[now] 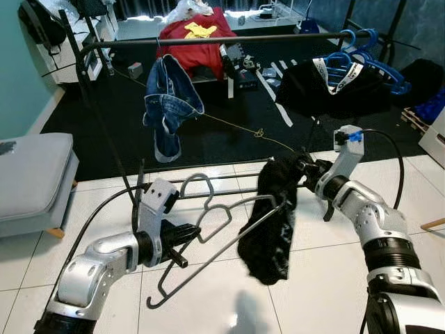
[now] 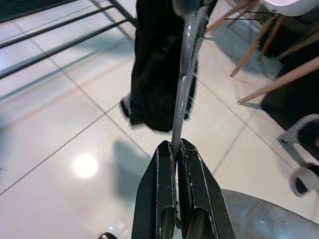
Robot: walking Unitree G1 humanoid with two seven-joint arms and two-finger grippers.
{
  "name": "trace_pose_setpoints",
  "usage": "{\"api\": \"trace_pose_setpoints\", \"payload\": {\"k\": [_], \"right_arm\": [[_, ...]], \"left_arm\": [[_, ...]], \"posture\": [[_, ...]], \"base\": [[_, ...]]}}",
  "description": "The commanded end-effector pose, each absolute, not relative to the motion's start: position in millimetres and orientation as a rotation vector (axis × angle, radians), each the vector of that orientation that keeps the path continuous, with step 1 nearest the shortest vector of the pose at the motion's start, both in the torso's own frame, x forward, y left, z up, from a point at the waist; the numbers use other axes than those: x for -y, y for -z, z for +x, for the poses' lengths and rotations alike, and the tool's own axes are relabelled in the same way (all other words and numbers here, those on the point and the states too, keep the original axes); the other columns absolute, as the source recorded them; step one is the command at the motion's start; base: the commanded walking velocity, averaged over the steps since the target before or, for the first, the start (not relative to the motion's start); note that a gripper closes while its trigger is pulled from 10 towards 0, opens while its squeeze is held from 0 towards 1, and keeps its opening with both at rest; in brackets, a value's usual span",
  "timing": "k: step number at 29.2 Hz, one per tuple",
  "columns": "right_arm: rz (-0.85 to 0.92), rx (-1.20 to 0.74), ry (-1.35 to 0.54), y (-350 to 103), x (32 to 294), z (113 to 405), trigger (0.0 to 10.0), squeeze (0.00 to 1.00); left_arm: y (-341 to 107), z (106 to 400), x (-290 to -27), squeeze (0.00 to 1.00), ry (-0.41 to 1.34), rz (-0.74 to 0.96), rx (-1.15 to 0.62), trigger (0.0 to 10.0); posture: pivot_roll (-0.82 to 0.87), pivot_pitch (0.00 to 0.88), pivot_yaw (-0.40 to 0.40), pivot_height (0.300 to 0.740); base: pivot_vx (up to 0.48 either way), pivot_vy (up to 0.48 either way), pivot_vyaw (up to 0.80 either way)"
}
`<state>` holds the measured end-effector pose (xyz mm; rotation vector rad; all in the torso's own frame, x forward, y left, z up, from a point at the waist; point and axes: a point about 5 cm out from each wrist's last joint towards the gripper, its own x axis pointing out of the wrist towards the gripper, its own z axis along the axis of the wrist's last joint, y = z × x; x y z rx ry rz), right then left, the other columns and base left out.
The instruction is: Hang hanger
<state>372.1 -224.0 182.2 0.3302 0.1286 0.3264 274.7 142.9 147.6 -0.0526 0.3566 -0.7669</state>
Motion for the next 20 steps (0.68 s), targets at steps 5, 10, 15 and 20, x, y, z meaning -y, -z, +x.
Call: {"api": "trace_pose_setpoints", "payload": {"k": [5,10,15,20], "right_arm": [[0.308,-0.108,-0.321,-190,228,374,10.0,0.0],[0.313,-0.106,-0.323,-191,228,373,10.0,0.0],[0.317,-0.11,-0.33,-190,227,372,10.0,0.0],[0.319,-0.112,-0.331,-190,227,373,10.0,0.0]], "left_arm": [[-143,262,-152,0.0,0.802,-0.073,-0.453,0.0],[-141,259,-146,0.0,0.818,-0.093,-0.484,0.0],[-141,259,-138,0.0,0.847,-0.113,-0.485,0.0],[-142,260,-132,0.0,0.864,-0.126,-0.483,0.0]], "posture": [[0.06,0.143,0.027,0.74],[0.05,0.144,0.033,0.74],[0.05,0.146,0.034,0.74],[0.05,0.146,0.033,0.74]], "base": [[0.0,0.0,0.0],[0.0,0.0,0.0],[0.0,0.0,0.0],[0.0,0.0,0.0]]}}
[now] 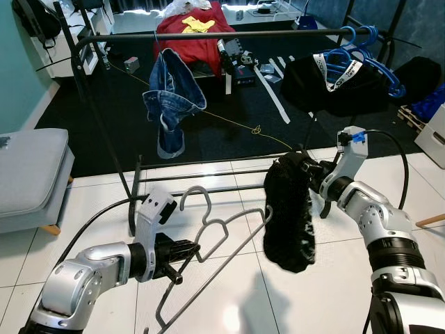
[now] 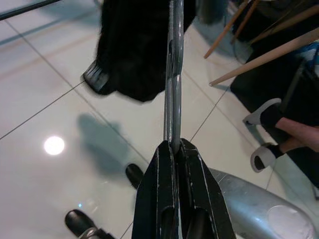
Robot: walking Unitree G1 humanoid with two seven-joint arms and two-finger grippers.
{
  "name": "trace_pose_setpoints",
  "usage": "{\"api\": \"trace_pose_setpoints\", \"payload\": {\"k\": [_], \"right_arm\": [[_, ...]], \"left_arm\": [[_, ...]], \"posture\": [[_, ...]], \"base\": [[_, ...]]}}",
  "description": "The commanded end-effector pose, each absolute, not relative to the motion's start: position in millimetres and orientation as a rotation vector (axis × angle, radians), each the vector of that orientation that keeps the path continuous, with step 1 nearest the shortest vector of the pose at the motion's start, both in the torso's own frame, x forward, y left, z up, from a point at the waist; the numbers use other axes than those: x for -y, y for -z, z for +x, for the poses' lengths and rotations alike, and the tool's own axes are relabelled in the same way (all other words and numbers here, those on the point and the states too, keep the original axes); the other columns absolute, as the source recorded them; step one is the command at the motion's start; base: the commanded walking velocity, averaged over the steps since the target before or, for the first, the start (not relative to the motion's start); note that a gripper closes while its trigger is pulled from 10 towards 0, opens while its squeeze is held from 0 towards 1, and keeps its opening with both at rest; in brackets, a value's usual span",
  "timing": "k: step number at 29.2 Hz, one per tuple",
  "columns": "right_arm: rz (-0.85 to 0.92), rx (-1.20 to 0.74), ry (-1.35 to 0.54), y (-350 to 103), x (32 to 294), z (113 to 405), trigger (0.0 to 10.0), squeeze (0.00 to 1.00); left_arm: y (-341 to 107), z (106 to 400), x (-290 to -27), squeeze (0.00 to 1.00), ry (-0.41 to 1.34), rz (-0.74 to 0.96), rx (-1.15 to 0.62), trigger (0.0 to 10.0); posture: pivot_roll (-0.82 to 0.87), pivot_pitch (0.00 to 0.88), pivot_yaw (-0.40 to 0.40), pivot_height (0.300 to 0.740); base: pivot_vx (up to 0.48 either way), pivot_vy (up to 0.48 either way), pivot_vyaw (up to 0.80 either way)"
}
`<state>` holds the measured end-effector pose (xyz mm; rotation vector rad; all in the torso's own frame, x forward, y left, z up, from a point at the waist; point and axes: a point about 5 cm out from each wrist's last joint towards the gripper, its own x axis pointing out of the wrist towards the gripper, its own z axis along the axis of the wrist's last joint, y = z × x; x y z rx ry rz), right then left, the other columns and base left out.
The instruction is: Hang hanger
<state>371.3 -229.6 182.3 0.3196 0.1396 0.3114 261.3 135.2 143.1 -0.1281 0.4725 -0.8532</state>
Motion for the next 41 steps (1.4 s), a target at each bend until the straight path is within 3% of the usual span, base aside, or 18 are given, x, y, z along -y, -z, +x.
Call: {"api": "trace_pose_setpoints", "payload": {"k": [1,17,23,32,36,38,41], "right_arm": [[0.319,-0.112,-0.331,-190,227,373,10.0,0.0],[0.348,-0.117,-0.391,-192,205,375,10.0,0.0],[0.314,-0.152,-0.432,-184,191,372,10.0,0.0],[0.234,-0.186,-0.433,-175,184,368,10.0,0.0],[0.217,-0.19,-0.44,-174,182,367,10.0,0.0],[0.16,-0.186,-0.425,-173,182,366,10.0,0.0],[0.135,-0.179,-0.408,-173,183,367,10.0,0.0]], "left_arm": [[-142,260,-132,0.0,0.864,-0.126,-0.483,0.0],[-142,276,-118,0.0,0.821,-0.125,-0.441,0.0],[-155,285,-94,0.0,0.85,-0.243,-0.348,0.0],[-170,296,-91,0.0,0.746,-0.338,-0.247,0.0],[-170,299,-94,0.0,0.682,-0.334,-0.246,0.0],[-163,304,-102,0.0,0.59,-0.209,-0.285,0.0],[-160,305,-106,0.0,0.566,-0.161,-0.302,0.0]], "posture": [[0.05,0.146,0.033,0.74],[0.04,0.15,0.034,0.74],[0.04,0.155,0.039,0.74],[0.04,0.158,0.04,0.74],[0.04,0.158,0.04,0.74],[0.04,0.158,0.038,0.74],[0.04,0.158,0.037,0.74]], "base": [[0.0,0.0,0.0],[0.0,0.0,0.0],[0.0,0.0,0.0],[0.0,0.0,0.0],[0.0,0.0,0.0],[0.0,0.0,0.0],[0.0,0.0,0.0]]}}
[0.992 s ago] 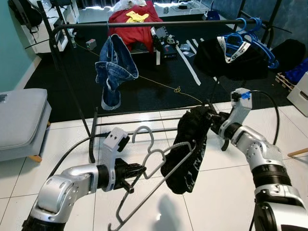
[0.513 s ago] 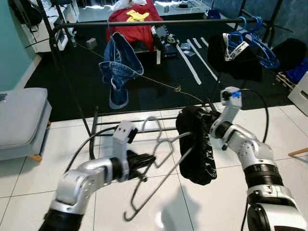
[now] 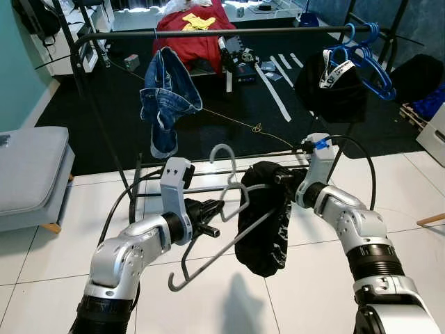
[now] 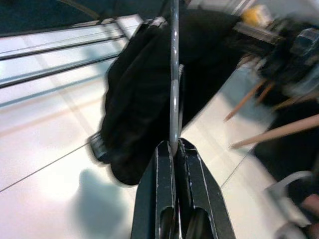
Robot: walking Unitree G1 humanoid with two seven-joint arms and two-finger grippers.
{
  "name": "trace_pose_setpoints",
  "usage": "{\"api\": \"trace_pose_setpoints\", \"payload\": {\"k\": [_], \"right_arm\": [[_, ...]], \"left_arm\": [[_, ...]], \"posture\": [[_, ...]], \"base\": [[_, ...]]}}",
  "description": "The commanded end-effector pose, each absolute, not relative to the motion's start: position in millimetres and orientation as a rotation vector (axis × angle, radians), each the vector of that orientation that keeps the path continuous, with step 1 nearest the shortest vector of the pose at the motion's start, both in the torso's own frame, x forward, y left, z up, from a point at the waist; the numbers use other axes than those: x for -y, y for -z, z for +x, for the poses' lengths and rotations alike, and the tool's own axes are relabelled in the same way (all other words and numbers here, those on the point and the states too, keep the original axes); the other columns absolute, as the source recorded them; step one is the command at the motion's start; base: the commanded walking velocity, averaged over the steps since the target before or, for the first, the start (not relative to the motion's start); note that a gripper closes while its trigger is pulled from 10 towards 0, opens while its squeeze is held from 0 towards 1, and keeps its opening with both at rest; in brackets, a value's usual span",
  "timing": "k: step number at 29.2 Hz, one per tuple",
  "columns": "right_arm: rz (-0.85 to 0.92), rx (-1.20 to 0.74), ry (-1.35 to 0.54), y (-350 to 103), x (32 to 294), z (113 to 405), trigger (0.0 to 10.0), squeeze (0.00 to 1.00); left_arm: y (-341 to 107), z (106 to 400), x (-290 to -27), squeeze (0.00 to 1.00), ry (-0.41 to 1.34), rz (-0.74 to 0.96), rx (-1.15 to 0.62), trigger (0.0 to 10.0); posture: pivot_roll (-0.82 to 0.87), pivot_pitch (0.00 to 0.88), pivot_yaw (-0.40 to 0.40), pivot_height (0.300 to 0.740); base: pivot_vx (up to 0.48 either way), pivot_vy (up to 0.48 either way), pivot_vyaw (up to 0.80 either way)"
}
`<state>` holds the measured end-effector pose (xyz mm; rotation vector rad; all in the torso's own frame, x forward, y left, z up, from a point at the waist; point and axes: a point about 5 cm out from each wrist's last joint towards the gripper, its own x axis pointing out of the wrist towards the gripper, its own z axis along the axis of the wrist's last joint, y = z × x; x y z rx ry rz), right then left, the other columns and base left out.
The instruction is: Hang hanger
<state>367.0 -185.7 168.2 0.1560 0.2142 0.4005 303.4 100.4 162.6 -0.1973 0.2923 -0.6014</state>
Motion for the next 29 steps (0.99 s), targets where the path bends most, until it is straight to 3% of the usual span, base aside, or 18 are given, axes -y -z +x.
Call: {"api": "trace_pose_setpoints", "payload": {"k": [1,3,7,10,15,23,29], "right_arm": [[0.105,-0.17,-0.374,-173,189,367,10.0,0.0],[0.105,-0.17,-0.374,-173,189,367,10.0,0.0],[0.05,-0.125,-0.249,-181,216,371,10.0,0.0],[0.05,-0.125,-0.249,-181,216,371,10.0,0.0],[0.044,-0.06,-0.116,-194,245,371,10.0,0.0],[0.087,-0.034,-0.138,-193,231,373,10.0,0.0],[0.077,-0.034,-0.13,-191,233,374,10.0,0.0]], "left_arm": [[-156,305,-111,0.0,0.549,-0.114,-0.324,0.0],[-156,305,-111,0.0,0.549,-0.114,-0.324,0.0],[-145,299,-131,0.0,0.493,0.005,-0.377,0.0],[-145,299,-131,0.0,0.493,0.005,-0.377,0.0],[-138,290,-143,0.0,0.442,0.036,-0.401,0.0],[-147,292,-119,0.0,0.525,-0.061,-0.323,0.0],[-151,289,-116,0.0,0.614,-0.1,-0.295,0.0]], "posture": [[0.04,0.157,0.039,0.74],[0.04,0.157,0.039,0.74],[0.04,0.158,0.04,0.74],[0.04,0.158,0.04,0.74],[0.04,0.139,0.034,0.74],[0.04,0.12,0.039,0.74],[0.03,0.109,0.04,0.74]], "base": [[0.0,0.0,0.0],[0.0,0.0,0.0],[0.0,0.0,0.0],[0.0,0.0,0.0],[0.0,0.0,0.0],[0.0,0.0,0.0],[0.0,0.0,0.0]]}}
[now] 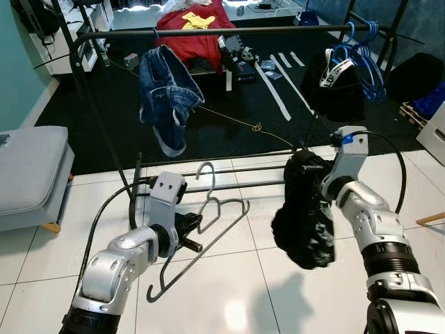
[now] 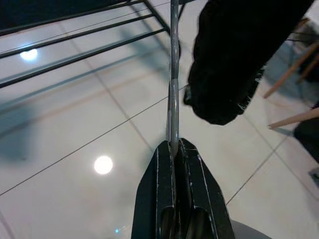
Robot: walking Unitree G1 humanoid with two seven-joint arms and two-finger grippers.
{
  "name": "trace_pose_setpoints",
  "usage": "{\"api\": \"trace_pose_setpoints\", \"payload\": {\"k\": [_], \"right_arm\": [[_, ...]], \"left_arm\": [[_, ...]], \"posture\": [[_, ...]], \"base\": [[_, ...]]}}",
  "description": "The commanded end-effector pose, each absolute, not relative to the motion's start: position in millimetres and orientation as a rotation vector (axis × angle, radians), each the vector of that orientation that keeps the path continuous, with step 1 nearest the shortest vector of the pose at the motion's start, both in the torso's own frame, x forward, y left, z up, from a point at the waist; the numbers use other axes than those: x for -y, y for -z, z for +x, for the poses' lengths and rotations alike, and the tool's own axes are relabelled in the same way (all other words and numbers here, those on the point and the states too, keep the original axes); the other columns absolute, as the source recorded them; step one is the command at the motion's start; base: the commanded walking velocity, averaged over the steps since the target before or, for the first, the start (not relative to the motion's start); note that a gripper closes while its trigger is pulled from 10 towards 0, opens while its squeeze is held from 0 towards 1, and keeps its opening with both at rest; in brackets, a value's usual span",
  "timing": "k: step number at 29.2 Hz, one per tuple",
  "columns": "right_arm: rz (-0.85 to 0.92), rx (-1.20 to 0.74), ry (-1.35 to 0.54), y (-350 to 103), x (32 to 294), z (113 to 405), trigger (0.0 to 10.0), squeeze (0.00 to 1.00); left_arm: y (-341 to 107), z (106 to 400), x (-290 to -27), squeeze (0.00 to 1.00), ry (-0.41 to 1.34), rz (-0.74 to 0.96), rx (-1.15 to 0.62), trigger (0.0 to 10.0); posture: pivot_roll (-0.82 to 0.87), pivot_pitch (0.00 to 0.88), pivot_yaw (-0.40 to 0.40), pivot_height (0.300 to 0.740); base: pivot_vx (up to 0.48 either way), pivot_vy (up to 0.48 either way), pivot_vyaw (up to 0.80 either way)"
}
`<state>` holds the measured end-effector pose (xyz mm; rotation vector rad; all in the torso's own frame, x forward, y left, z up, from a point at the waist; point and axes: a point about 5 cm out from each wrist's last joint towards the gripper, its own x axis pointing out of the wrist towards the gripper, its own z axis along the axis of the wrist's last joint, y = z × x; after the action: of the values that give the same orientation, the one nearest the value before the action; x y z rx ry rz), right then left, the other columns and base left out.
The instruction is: Hang hanger
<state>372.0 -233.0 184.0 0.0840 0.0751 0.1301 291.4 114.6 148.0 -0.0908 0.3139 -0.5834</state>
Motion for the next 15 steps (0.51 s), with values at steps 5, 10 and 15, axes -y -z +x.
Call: {"api": "trace_pose_setpoints", "payload": {"k": [5,10,15], "right_arm": [[0.073,-0.027,-0.119,-192,236,376,10.0,0.0],[0.083,-0.018,-0.132,-193,227,379,10.0,0.0],[0.088,-0.021,-0.146,-192,221,381,10.0,0.0]], "left_arm": [[-156,281,-116,0.0,0.716,-0.147,-0.308,0.0],[-157,271,-110,0.0,0.83,-0.172,-0.363,0.0],[-160,270,-105,0.0,0.851,-0.216,-0.358,0.0]], "posture": [[0.04,0.103,0.042,0.74],[0.05,0.111,0.035,0.74],[0.04,0.117,0.032,0.74]], "base": [[0.0,0.0,0.0],[0.0,0.0,0.0],[0.0,0.0,0.0]]}}
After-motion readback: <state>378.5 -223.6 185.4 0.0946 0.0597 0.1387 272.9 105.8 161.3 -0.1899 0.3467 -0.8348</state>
